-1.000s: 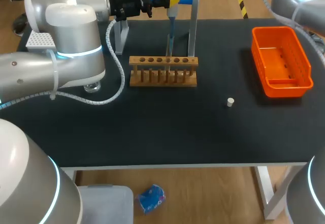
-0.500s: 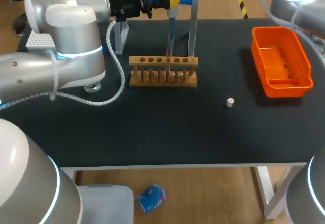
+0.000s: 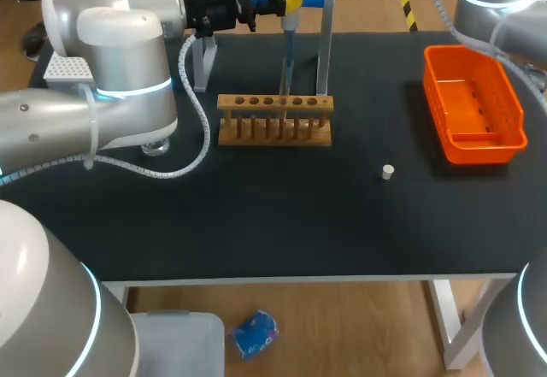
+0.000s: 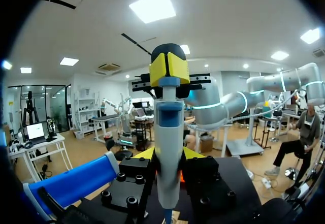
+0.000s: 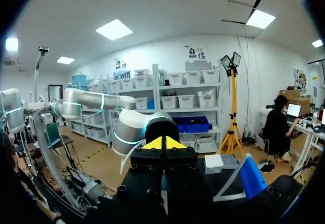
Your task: Invert the test tube, pick up the pipette, mount the tip to pipette, aspirate from beaker and dispense into the tube, eject the tip, return the pipette, and cap with the stopper.
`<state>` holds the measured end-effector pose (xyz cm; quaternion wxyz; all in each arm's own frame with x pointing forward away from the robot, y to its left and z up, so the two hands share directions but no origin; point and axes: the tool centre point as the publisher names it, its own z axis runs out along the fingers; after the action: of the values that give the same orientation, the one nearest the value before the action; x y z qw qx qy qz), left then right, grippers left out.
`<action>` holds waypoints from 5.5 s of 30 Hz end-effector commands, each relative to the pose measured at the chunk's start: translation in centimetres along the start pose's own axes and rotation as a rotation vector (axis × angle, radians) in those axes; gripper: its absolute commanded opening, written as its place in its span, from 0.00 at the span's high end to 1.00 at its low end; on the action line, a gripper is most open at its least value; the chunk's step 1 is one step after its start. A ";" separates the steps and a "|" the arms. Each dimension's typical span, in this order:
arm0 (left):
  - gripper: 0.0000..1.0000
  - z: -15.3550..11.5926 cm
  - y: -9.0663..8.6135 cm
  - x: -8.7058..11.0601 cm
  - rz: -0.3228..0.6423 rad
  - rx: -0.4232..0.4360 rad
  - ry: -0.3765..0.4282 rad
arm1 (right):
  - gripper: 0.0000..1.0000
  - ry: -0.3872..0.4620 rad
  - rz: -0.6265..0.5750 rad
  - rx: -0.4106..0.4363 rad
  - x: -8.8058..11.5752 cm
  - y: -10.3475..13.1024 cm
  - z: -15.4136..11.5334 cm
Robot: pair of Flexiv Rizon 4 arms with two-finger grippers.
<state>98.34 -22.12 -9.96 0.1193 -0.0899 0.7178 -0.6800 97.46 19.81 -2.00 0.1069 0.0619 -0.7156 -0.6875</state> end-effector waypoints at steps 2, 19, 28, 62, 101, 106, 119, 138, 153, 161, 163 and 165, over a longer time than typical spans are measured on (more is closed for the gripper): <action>1.00 0.1 -0.3 0.0 0.001 0.006 -0.007 | 1.00 0.000 0.005 -0.001 0.2 -0.8 0.0; 1.00 0.1 -0.3 0.0 0.001 0.006 -0.007 | 1.00 -0.003 0.036 -0.009 0.4 -1.8 0.1; 1.00 0.1 -0.3 0.0 0.001 0.006 -0.007 | 1.00 -0.009 -0.001 -0.004 0.4 -0.2 -0.1; 1.00 0.1 -0.3 0.0 0.001 0.006 -0.007 | 0.00 -0.078 -0.149 0.228 4.7 3.9 -7.0; 1.00 0.1 -0.3 0.0 0.001 0.006 -0.007 | 0.00 -0.110 -0.085 0.524 6.1 -8.7 -11.5; 1.00 0.1 -0.3 0.0 0.001 0.006 -0.007 | 0.00 -0.169 -0.068 0.589 5.4 -11.5 -10.5; 1.00 0.1 -0.3 0.0 0.001 0.006 -0.007 | 0.00 -0.202 -0.111 0.716 3.9 -18.8 -8.7; 1.00 0.1 -0.3 0.0 0.001 0.006 -0.007 | 0.00 -0.203 -0.121 0.708 -0.3 -24.3 -6.7; 1.00 0.1 -0.3 0.0 0.001 0.006 -0.007 | 0.00 -0.166 -0.149 0.667 -0.9 -24.9 -5.4; 1.00 0.1 -0.3 0.0 0.002 0.000 -0.008 | 0.00 -0.166 -0.149 0.667 -0.9 -24.9 -5.4; 1.00 0.1 -0.4 0.0 0.006 -0.004 -0.009 | 0.00 -0.166 -0.149 0.667 -0.9 -24.9 -5.4; 1.00 0.1 -0.7 0.0 0.012 -0.005 -0.011 | 0.00 -0.166 -0.149 0.667 -0.9 -24.9 -5.4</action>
<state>98.41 -22.09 -9.60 0.1249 -0.0870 0.7188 -0.6784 98.04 13.62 -26.76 -0.0294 0.0883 -0.9002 -0.4254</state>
